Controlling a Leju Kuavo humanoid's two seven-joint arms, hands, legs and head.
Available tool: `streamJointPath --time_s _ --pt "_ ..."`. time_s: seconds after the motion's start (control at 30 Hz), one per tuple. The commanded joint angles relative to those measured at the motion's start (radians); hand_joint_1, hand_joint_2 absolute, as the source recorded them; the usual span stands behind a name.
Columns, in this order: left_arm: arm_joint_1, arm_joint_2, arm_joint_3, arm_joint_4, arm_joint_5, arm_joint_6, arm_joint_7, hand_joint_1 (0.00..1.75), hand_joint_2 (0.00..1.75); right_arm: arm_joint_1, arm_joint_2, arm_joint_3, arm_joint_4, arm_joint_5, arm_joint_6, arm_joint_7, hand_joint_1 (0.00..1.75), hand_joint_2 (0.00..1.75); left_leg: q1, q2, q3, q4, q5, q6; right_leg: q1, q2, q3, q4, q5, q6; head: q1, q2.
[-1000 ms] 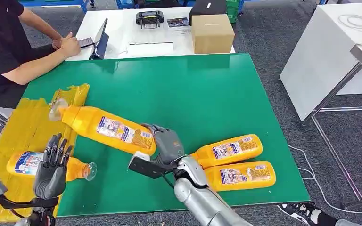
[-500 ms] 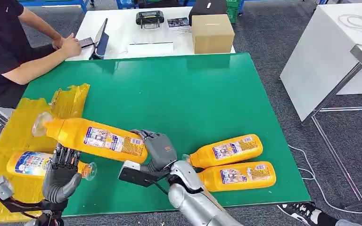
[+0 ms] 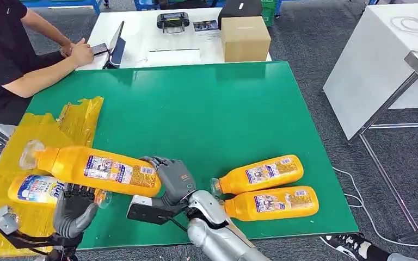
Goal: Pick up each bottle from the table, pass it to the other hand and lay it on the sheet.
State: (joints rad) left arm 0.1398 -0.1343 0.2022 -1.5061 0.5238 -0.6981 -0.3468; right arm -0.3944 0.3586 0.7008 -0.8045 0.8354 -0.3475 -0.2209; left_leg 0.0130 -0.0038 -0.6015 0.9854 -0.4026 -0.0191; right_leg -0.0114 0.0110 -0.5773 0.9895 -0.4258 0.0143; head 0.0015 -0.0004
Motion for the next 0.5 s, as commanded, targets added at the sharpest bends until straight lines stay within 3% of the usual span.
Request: streamJointPath --time_s 0.03,0.23,0.5 --pt "-0.008 -0.010 -0.036 0.015 -0.028 0.025 -0.021 0.00 1.75 -0.013 -0.010 0.331 0.049 -0.137 0.000 0.064 1.75 1.75 0.000 0.000 0.004 -0.001 -0.002 0.001 0.001 -0.001 0.004 -0.002 -0.002 0.000 0.000 0.000" --pt "-0.011 -0.021 -0.024 0.006 -0.041 0.047 -0.029 0.00 1.75 -0.008 -0.010 0.431 0.060 -0.196 0.011 0.075 1.75 1.75 0.001 0.000 0.003 -0.001 -0.002 0.001 0.001 -0.002 0.004 -0.002 -0.002 0.000 0.000 0.000" --pt "-0.012 -0.026 -0.020 0.002 -0.054 0.063 -0.029 0.00 1.75 -0.011 -0.010 0.448 0.073 -0.216 0.017 0.081 1.75 1.75 0.001 -0.002 0.004 -0.001 -0.002 0.001 0.001 -0.003 0.005 -0.003 -0.002 0.000 0.001 0.000"
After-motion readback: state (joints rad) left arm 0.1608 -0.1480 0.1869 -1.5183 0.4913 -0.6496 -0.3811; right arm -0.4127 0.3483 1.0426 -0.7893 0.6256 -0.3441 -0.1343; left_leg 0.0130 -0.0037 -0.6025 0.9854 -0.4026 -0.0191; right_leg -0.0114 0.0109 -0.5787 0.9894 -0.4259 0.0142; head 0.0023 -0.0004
